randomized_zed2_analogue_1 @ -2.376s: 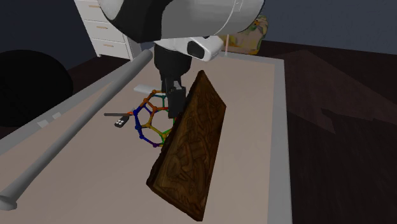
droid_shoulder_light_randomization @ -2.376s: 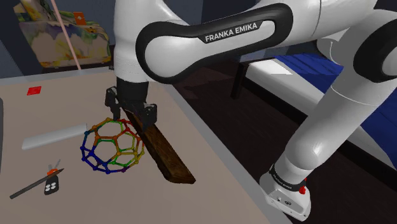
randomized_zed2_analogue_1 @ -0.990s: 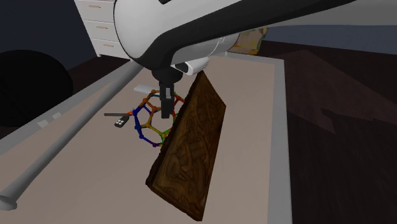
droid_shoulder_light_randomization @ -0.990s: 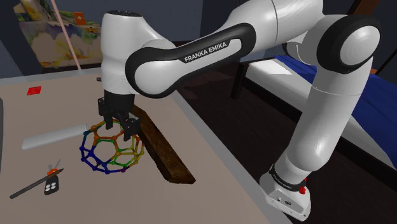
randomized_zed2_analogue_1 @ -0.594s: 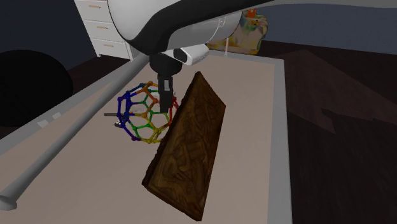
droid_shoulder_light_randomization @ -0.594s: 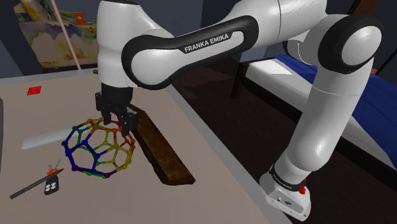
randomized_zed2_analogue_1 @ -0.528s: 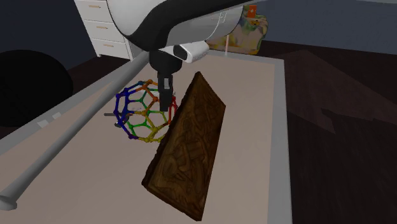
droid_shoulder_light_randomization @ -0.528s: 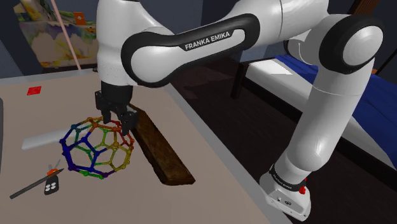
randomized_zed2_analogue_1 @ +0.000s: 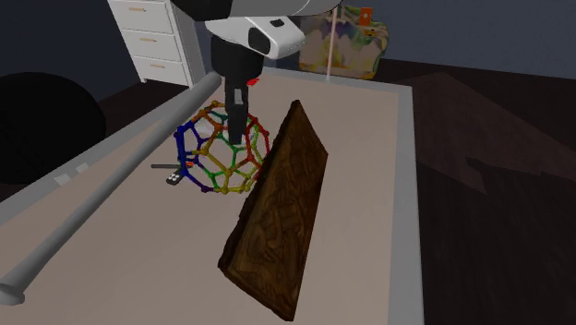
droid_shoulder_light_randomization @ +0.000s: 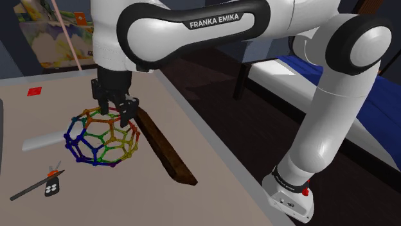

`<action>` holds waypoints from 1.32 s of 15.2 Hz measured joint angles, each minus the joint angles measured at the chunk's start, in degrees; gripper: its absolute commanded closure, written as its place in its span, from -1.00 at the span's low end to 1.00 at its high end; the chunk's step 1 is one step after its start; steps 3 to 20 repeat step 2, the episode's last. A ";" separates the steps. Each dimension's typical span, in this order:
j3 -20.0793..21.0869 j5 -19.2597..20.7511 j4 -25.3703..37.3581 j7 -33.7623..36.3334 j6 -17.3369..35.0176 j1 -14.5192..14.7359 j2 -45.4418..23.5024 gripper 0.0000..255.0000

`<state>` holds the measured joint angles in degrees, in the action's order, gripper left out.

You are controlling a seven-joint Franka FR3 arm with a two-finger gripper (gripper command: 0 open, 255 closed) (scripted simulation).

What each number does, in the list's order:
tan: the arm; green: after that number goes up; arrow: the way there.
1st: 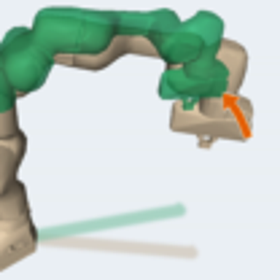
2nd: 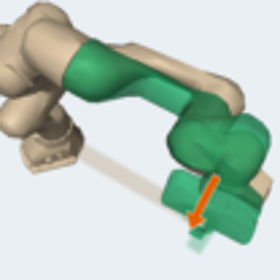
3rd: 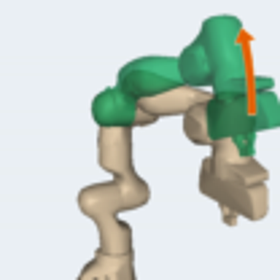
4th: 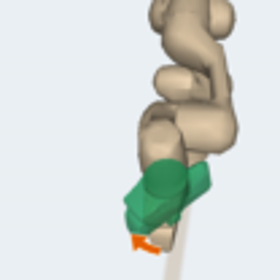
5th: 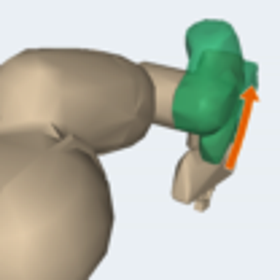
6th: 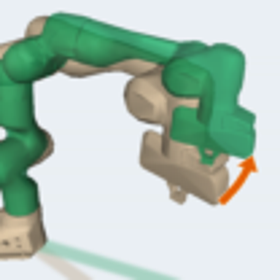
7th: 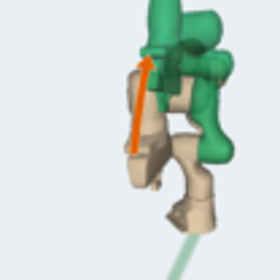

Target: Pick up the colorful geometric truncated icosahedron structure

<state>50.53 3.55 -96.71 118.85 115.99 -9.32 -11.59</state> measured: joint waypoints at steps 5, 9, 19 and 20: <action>0.15 -0.58 0.51 -0.27 -0.95 -0.29 0.69 1.00; 0.15 -0.58 0.51 -0.27 -0.95 -0.29 0.69 1.00; 0.15 -0.58 0.51 -0.27 -0.95 -0.29 0.69 1.00; 0.15 -0.58 0.51 -0.27 -0.95 -0.29 0.69 1.00</action>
